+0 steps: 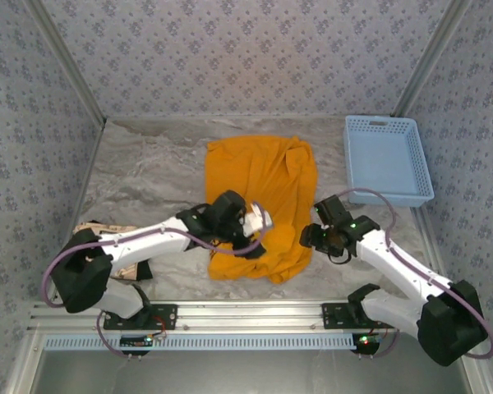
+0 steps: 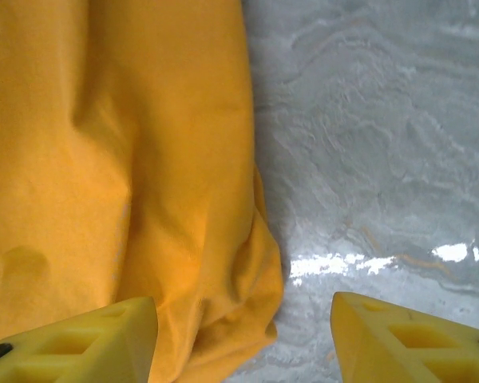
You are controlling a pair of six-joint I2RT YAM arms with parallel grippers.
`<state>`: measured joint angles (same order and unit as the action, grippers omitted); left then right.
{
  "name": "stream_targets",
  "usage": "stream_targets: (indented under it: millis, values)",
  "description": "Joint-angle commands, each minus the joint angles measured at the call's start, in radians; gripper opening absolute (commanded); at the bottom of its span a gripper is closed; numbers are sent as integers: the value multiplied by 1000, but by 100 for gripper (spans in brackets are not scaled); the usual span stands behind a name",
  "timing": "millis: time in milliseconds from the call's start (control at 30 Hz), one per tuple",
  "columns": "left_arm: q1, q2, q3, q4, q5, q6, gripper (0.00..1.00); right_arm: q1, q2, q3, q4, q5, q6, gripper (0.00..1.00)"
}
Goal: Fold the inside-out t-shirt
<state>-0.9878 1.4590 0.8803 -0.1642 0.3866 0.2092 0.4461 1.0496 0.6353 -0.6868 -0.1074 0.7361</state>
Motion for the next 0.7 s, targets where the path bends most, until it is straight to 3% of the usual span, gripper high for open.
stream_targets:
  millis: [0, 100, 233, 500, 667]
  values:
    - [-67, 97, 73, -58, 47, 306, 57, -102, -21, -16, -90, -163, -35, 62]
    - [-118, 209, 169, -161, 29, 410, 57, -241, -49, -23, -107, -183, -95, 62]
    - [-169, 298, 252, -186, -15, 423, 58, -355, -86, -17, -101, -198, -159, 61]
    - [-231, 474, 384, -253, -48, 495, 53, -437, -132, -43, -50, -251, -168, 60]
    - [-232, 522, 387, -235, -156, 523, 37, -480, -148, -48, -48, -290, -172, 59]
